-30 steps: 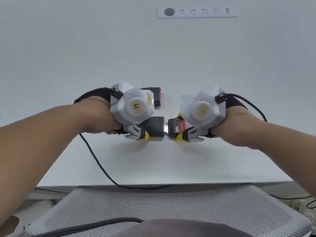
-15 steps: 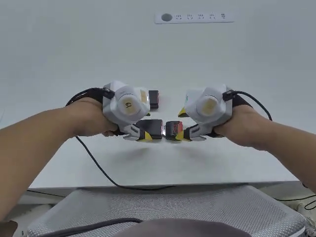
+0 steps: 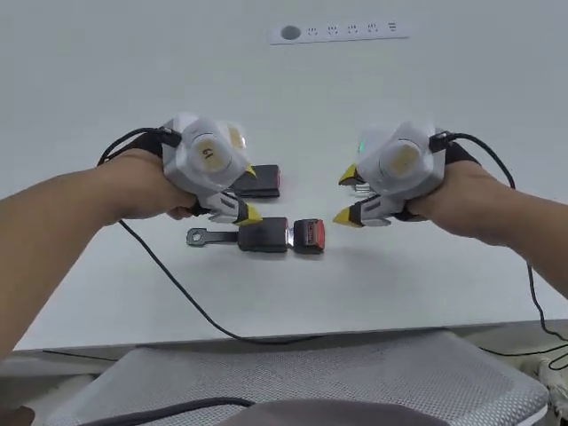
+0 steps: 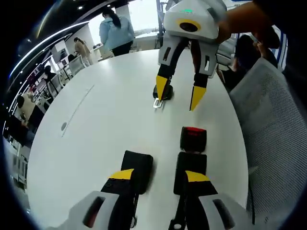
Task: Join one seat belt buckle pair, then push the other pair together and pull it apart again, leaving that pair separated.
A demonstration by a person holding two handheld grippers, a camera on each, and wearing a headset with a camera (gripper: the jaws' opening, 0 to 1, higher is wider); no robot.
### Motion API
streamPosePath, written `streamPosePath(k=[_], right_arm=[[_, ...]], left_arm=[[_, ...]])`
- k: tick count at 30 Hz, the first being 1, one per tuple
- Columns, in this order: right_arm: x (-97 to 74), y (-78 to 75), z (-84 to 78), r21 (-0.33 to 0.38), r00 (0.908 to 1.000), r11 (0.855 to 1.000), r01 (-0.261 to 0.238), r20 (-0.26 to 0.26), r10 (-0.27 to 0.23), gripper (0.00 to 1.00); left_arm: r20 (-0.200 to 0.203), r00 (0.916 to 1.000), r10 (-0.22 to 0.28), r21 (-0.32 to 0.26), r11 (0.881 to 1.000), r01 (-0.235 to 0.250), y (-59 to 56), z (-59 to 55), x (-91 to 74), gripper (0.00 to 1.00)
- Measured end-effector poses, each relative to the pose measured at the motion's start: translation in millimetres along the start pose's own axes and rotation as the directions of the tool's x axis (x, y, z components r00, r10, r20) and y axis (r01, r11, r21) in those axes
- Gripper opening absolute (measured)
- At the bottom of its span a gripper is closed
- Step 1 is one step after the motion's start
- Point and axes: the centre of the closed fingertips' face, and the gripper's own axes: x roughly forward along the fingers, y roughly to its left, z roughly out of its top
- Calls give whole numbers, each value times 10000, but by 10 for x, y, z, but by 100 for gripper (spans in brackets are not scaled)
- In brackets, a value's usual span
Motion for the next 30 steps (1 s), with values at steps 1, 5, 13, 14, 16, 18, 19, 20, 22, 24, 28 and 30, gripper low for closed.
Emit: streamPosePath(k=[1,5,13,14,16,18,19,20,22,24,28,30], right_arm=[[-20,-42,-31,-38,9999,10000,80,-76,-80,32],[-65,-150,-118,-2,9996,9998,202,-201,-202,32],[-122,-339,-364,63,9964,9988,478,-708,-473,33],[-135,-358,-389,107,9960,9987,501,-745,-492,33],[-153,-434,-480,188,9945,9979,613,-866,-595,33],[-178,-470,-549,296,9936,9974,655,-946,-624,33],[-172,-496,-613,284,9922,9973,676,-1073,-642,33],[-163,-520,-655,275,9915,9972,692,-1127,-657,33],[-185,-534,-691,262,9900,9973,690,-1250,-652,34],[-179,-564,-747,272,9888,9974,666,-1355,-624,34],[-139,-527,-818,202,9861,9985,511,-1595,-472,33],[-100,-518,-847,162,9855,9989,438,-1647,-405,34]], left_arm=[[3,10000,35,4,10000,-35,32,11,-1,40],[-22,10000,63,36,10000,-63,132,1,29,40],[-105,9999,84,33,10000,-84,251,-50,95,42],[-108,9999,82,31,10000,-82,264,-55,101,42],[-156,9998,101,32,9999,-101,322,-101,133,43],[-219,9997,135,12,9999,-135,342,-98,124,43],[-234,9997,81,10,10000,-80,380,-127,140,43],[-264,9996,69,25,10000,-68,383,-131,147,43],[-353,9994,-5,106,9999,8,376,-141,170,43],[-423,9991,-64,147,9999,70,399,-169,220,43],[-576,9982,-175,275,9994,191,427,-191,283,43],[-624,9977,-277,299,9991,296,422,-184,284,43]])
